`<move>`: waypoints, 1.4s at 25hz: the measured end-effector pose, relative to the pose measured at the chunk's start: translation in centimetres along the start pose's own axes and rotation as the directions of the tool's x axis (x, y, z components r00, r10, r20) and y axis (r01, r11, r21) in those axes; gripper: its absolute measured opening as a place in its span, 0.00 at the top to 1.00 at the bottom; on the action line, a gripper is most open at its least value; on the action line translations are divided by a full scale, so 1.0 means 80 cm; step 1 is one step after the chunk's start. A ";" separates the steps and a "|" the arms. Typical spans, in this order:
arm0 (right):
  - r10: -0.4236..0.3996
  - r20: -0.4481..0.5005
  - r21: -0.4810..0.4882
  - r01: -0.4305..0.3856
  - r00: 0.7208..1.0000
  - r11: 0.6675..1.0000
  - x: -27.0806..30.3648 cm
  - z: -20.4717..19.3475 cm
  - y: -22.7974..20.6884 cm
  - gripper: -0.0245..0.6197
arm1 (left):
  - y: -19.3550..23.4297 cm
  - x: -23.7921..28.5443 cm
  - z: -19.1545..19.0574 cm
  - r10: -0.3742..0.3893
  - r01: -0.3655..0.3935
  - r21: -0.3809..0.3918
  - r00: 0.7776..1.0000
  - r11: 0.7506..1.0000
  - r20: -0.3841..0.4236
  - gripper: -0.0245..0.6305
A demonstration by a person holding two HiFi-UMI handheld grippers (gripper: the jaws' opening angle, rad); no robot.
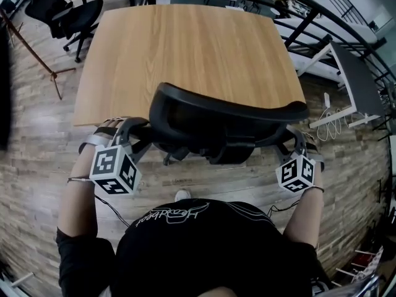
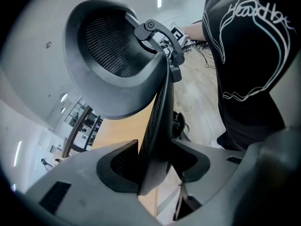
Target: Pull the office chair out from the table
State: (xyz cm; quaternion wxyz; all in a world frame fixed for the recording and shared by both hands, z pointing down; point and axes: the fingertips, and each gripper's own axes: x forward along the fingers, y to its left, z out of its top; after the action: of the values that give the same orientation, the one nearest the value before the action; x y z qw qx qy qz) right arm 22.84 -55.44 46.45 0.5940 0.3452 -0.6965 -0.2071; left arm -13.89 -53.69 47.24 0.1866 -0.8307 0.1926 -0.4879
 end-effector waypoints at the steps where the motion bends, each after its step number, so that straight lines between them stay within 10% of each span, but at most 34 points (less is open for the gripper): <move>1: -0.001 -0.005 0.002 0.001 1.000 1.000 0.000 0.000 -0.001 0.59 | 0.001 0.001 0.000 0.000 0.000 -0.004 1.000 1.000 0.000 0.66; 35: -0.016 0.113 -0.008 0.017 0.993 1.000 -0.123 -0.033 0.113 0.59 | -0.143 -0.063 0.022 0.110 -0.127 -0.114 0.983 0.985 -0.144 0.63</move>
State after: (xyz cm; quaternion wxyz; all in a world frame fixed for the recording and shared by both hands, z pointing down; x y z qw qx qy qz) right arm 23.81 -41.83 46.57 0.5535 0.3359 -0.7251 -0.2344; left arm -13.04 -41.18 48.43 0.1501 -0.7922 0.2836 -0.5190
